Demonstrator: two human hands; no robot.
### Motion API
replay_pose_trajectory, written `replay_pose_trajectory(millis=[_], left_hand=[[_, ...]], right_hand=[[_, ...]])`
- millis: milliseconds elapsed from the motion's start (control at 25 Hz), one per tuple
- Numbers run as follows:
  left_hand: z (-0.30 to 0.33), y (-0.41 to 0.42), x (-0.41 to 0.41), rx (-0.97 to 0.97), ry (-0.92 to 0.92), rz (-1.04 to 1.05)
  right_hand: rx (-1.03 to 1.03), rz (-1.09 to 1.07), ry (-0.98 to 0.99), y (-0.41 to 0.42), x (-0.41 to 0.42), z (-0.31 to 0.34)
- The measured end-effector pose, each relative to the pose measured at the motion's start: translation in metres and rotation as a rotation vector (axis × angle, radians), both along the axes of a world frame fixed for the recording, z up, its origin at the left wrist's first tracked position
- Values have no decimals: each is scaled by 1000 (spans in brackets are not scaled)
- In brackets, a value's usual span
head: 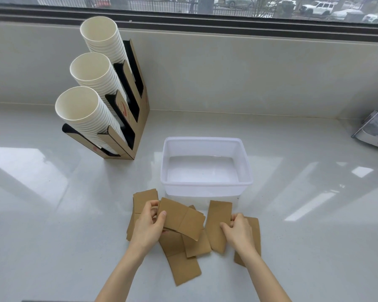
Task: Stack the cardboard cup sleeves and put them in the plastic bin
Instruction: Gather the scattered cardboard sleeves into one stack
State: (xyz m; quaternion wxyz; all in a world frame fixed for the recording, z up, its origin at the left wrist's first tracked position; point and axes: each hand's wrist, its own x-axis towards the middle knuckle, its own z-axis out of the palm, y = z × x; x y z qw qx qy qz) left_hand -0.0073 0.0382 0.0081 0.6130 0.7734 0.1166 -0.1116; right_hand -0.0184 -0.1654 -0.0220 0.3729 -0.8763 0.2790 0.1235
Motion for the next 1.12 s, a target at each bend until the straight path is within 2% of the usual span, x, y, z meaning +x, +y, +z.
replay_pose_trajectory(millis=[120,240,400,560,720,920,1120], left_hand=[[3,-1,0,-2,0,-1],[3,-1,1,2,3,3],[5,-4,2,15,11,-13],[10,-11,-1,-6,21,-67],[12,-17,-4,-4,14,-86],[11,-22,-5,1,9,-115],[6,-23,-5,20,27,-126]], right_hand=[[229,-110,-122,-9,-1,6],[319,-153,-261,-13,-2,20],[309,-17,-370,-11,0,40],[299,212,-330,9,3,50],[226,330,-325,25,8,48],[137,386,-368,38,10,41],[156,342,-343,30,5,37]])
